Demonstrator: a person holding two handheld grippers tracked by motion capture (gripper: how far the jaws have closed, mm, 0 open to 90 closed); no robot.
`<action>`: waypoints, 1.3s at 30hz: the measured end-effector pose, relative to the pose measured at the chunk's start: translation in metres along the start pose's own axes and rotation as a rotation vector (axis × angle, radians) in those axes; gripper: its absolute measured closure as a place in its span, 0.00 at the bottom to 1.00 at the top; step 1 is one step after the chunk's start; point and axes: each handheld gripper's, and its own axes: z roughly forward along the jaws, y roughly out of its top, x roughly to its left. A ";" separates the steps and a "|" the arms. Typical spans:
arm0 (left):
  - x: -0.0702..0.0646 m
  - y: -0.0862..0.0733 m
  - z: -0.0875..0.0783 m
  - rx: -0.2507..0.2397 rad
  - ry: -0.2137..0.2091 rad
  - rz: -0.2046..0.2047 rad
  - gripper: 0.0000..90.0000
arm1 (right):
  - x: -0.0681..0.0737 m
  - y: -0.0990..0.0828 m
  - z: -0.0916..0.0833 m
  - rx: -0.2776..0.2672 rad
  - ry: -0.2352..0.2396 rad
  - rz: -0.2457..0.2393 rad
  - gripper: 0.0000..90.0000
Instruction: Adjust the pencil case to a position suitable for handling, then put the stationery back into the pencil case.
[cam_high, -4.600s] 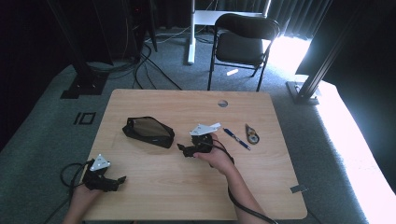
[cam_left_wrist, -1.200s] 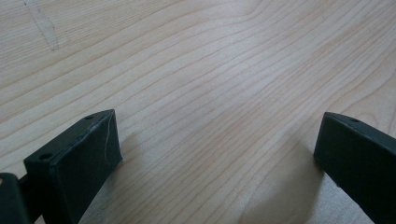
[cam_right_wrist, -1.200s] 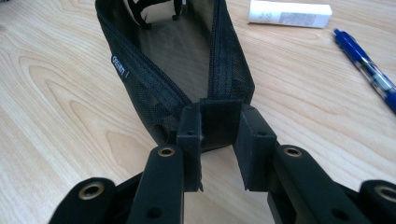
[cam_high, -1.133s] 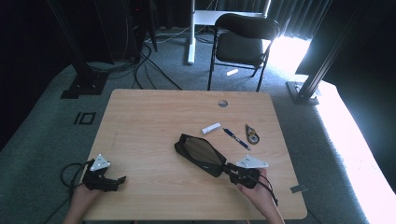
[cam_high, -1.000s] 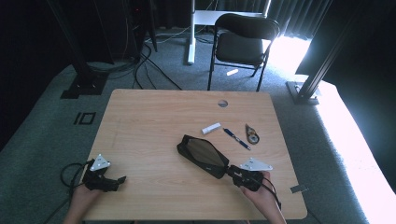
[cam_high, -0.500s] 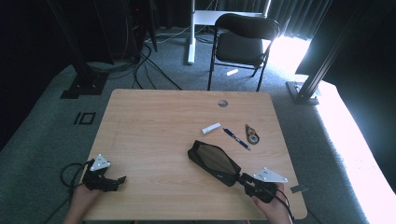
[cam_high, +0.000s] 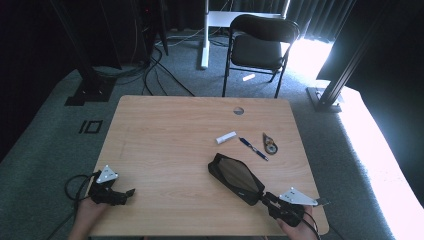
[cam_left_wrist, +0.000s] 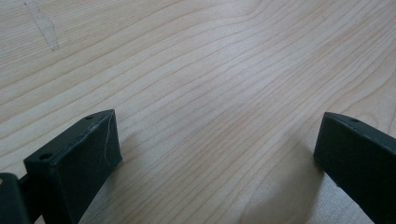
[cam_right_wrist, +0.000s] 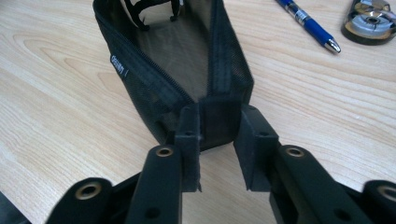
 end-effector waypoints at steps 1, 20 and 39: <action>0.000 0.000 0.000 0.000 0.000 0.000 0.01 | 0.000 0.000 0.000 0.000 0.000 0.001 0.77; 0.000 0.000 0.000 0.000 0.000 0.000 0.01 | -0.013 0.010 -0.016 -0.058 0.005 0.049 0.57; 0.000 0.000 0.000 0.000 0.000 -0.001 0.01 | -0.054 0.041 -0.006 -0.149 -0.080 0.098 0.54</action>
